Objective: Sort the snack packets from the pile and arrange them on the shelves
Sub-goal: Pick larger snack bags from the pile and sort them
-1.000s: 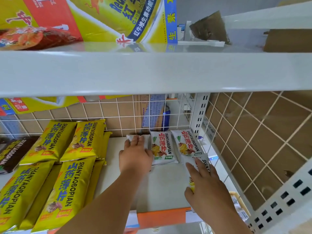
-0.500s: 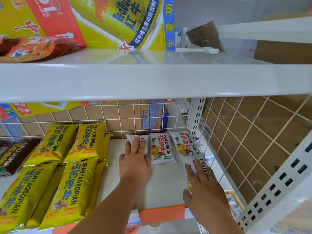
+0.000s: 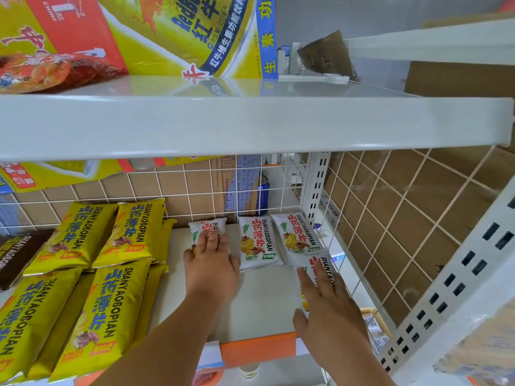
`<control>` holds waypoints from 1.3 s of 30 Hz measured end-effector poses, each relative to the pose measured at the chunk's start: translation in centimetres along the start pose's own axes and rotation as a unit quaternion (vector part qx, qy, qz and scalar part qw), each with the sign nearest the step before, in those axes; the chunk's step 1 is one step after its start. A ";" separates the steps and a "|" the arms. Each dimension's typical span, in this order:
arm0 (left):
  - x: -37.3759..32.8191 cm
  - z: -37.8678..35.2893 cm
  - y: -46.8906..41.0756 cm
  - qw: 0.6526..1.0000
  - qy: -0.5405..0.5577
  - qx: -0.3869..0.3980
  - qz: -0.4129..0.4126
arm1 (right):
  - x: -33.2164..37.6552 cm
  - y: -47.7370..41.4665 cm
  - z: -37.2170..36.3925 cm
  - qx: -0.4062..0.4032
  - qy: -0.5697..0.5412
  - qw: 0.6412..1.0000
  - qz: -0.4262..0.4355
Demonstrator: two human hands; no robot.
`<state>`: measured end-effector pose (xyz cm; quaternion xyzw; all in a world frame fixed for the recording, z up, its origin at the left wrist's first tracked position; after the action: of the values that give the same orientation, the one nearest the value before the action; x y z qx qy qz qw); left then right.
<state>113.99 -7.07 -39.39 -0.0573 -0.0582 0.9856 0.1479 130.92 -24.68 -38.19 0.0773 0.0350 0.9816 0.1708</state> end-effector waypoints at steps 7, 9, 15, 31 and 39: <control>0.3 -0.2 -0.4 1.000 -0.001 0.019 0.003 | -0.1 0.0 0.0 0.000 -0.007 1.000 -0.001; 0.1 -0.1 -0.2 1.000 -0.007 0.018 -0.001 | -0.2 -0.2 0.1 0.004 -0.012 1.000 -0.004; -0.3 0.5 0.5 0.999 -0.035 0.030 -0.003 | 0.0 -0.3 0.4 0.007 -0.019 1.000 -0.003; 1.7 6.0 8.1 0.997 0.021 0.031 -0.068 | 0.5 0.1 3.8 0.053 -0.012 0.999 -0.005; 2.9 8.3 13.8 0.996 0.047 -0.007 -0.080 | 4.2 4.2 5.5 -0.025 -0.027 0.999 0.040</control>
<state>106.21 -20.07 -33.34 -0.1000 -0.0621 0.9664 0.2283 126.54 -26.94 -31.79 0.1008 0.0031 0.9858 0.1342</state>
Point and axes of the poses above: each hand's wrist, its own y-axis away from the middle knuckle, its own z-axis out of the back of the hand, x = y × z, the point moved 3 cm from there along -y, towards the middle knuckle, and after that the axes turned 3 degrees about z, right-handed, at the moved point
